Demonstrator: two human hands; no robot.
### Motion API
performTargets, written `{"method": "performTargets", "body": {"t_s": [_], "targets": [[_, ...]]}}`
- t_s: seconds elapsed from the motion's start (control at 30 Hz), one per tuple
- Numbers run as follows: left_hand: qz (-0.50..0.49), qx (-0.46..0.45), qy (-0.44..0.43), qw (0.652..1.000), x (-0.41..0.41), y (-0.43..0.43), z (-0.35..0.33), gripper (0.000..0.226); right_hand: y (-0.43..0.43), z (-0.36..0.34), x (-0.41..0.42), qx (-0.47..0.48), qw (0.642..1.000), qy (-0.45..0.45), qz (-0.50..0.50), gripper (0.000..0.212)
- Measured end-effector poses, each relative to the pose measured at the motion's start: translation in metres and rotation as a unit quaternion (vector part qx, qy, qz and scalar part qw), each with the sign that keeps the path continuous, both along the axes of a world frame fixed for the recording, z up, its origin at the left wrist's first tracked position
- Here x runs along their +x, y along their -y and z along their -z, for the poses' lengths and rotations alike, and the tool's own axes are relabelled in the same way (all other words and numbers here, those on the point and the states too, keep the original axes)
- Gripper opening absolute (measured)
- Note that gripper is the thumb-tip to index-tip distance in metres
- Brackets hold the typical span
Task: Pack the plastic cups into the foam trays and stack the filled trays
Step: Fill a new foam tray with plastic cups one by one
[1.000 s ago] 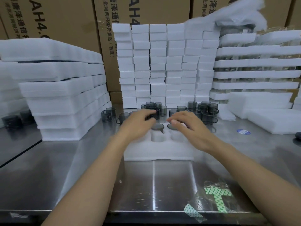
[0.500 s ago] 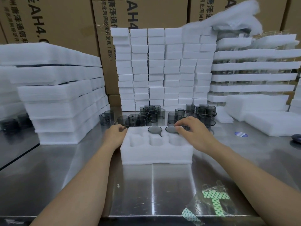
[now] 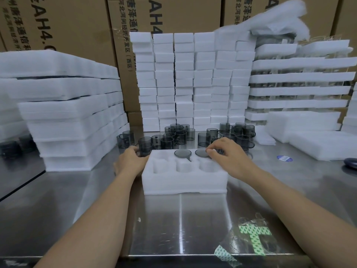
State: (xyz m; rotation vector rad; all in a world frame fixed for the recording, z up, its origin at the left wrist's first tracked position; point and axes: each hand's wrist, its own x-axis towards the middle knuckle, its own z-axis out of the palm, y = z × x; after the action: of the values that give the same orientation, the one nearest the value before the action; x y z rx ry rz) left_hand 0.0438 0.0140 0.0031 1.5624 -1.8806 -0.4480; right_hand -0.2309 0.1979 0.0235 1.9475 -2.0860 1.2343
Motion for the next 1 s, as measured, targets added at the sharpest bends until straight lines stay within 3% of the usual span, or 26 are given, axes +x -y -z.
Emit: {"method": "performTargets", "body": {"t_s": [0.2,0.27,0.47,0.67,0.83,1.0], "targets": [[-0.011,0.000,-0.036,0.999,0.001,-0.001,-0.002,0.036,0.002,0.005,-0.003,-0.003,1.000,0.023,0.004,0.019],[-0.016,0.000,-0.044,0.999,0.001,-0.001,-0.002,0.017,0.003,0.005,-0.003,-0.002,0.999,0.032,0.008,0.018],[-0.012,-0.015,-0.026,0.999,-0.001,0.002,0.002,0.039,0.002,0.005,-0.003,-0.001,0.999,0.044,0.011,0.017],[0.004,-0.010,-0.022,1.000,0.000,0.007,0.004,0.043,0.001,0.005,0.001,-0.004,0.998,0.065,0.015,0.016],[0.048,0.014,-0.018,0.999,-0.005,0.016,-0.001,0.043,0.003,0.009,0.004,0.027,0.967,0.251,-0.040,0.022],[0.108,-0.003,-0.057,0.993,-0.003,0.030,0.002,0.044,0.012,0.013,-0.003,0.037,0.947,0.318,-0.025,0.027]]}}
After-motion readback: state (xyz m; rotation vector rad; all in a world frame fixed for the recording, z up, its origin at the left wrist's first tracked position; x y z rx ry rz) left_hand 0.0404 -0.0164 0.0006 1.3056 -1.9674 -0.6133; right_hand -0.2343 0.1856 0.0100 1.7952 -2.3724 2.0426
